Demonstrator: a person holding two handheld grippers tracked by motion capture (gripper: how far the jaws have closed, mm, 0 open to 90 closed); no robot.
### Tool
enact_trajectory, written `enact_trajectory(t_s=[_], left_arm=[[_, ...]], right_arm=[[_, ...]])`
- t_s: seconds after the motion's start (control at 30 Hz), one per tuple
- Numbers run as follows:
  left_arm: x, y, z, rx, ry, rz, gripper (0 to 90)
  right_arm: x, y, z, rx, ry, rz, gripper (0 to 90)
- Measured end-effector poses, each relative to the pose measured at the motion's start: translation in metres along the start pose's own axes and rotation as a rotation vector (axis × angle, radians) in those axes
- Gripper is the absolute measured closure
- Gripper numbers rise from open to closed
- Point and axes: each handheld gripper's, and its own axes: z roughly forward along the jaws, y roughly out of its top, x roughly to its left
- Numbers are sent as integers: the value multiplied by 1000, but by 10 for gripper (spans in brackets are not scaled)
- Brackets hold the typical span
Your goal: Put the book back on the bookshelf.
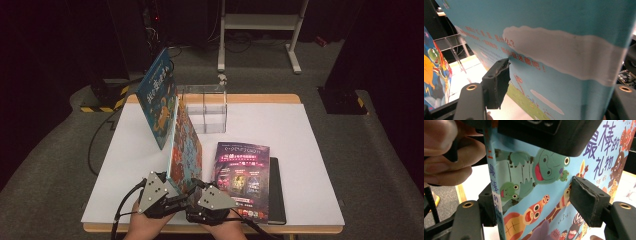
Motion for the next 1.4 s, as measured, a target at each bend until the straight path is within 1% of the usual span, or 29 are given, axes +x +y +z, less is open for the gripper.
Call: enact_trajectory(t_s=[0.13, 0.17, 0.23, 0.27, 0.3, 0.33, 0.4, 0.43, 0.5, 0.6, 0.7, 0.8, 0.83, 0.87, 0.9, 0.93, 1.03, 1.17, 1.23, 1.27, 1.3, 1.33, 1.37, 1.4], left_arm=[[-1, -2, 0, 0, -1, 2, 318], [-1, -2, 0, 6, -7, 10, 319], [-1, -3, 0, 10, -9, 10, 320], [-1, -3, 0, 13, -10, 15, 321], [0, -4, 1, 13, -14, 11, 324], [0, -4, 1, 12, -15, 2, 328], [1, -6, 1, 18, -14, -1, 335], [2, -7, 0, 18, -9, 3, 342], [4, -7, -1, 14, -7, -14, 353], [6, -8, -2, 14, 0, -14, 357], [8, -8, -3, 17, 3, -14, 358], [8, -8, -3, 19, 6, -12, 359], [8, -8, -3, 21, 5, -10, 359], [9, -8, -3, 21, 7, -10, 360], [10, -8, -3, 23, 7, -8, 360], [10, -8, -3, 24, 7, -7, 361], [12, -7, -4, 21, 11, -9, 366], [16, -6, -4, 20, 17, -10, 385], [17, -4, -4, 23, 21, -2, 394], [17, -4, -4, 23, 21, -2, 398], [18, -3, -4, 26, 24, 5, 402], [18, -3, -4, 26, 24, 5, 408], [20, -3, -4, 26, 24, 8, 408], [23, -2, -4, 28, 25, 13, 421]], right_arm=[[0, -1, 0, 13, 2, 0, 293], [0, -2, -1, 21, 10, -3, 291], [0, -3, -1, 33, 13, -7, 292], [0, -4, -1, 37, 14, -3, 292], [0, -5, -1, 40, 17, -1, 294], [-1, -5, -1, 45, 23, 1, 301], [-1, -7, -1, 50, 32, 7, 316], [-1, -8, -2, 52, 39, 12, 337], [-3, -11, -4, 43, 57, 29, 345], [-3, -11, -6, 48, 60, 37, 348], [-4, -9, -12, 30, 67, 45, 350], [-5, -8, -17, 31, 76, 45, 347], [-5, -7, -19, 29, 77, 43, 343], [-8, -7, -23, 23, 82, 39, 366], [-9, -7, -27, 16, 79, 43, 369], [-12, -7, -30, 13, 71, 48, 376], [-24, -7, -41, -6, 44, 90, 378], [-46, -4, -58, -22, -57, 94, 387], [-61, -3, -65, -19, -91, 105, 395], [-61, -3, -65, -19, -91, 105, 395], [-76, -4, -72, -5, -139, 120, 400], [-84, -5, -76, -3, -162, 126, 408], [-84, -5, -76, -3, -162, 126, 408], [-99, -10, -85, -1, -221, 148, 421]])
